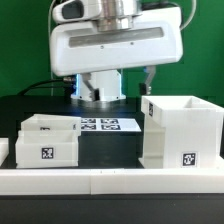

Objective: Assemble drawer

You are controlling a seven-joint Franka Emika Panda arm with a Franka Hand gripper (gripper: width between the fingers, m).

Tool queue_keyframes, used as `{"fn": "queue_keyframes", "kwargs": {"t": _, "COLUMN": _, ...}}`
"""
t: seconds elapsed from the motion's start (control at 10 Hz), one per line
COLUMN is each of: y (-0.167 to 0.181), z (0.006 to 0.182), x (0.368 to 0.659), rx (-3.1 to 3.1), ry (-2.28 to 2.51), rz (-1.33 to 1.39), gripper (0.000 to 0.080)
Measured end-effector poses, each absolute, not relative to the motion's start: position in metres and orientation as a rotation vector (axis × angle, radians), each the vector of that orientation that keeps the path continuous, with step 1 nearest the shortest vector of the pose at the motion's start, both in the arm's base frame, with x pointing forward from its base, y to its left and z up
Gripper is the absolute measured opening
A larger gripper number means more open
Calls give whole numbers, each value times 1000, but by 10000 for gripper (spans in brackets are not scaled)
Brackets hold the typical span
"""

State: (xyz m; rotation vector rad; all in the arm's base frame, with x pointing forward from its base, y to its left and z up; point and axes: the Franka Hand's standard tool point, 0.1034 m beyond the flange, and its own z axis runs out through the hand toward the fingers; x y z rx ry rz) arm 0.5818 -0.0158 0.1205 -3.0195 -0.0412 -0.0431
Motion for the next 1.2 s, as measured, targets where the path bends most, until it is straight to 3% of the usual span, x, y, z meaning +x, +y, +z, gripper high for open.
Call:
{"fn": "queue_keyframes", "kwargs": {"t": 0.7, "y": -36, "z": 110, "x": 573, "rx": -3045, "ry": -157, "rz": -64, "gripper": 649}}
{"fn": "queue_keyframes", "kwargs": {"t": 1.2, "y": -84, "z": 76, "x": 543, "rx": -3067, "ry": -319, "rz": -77, "gripper": 649}}
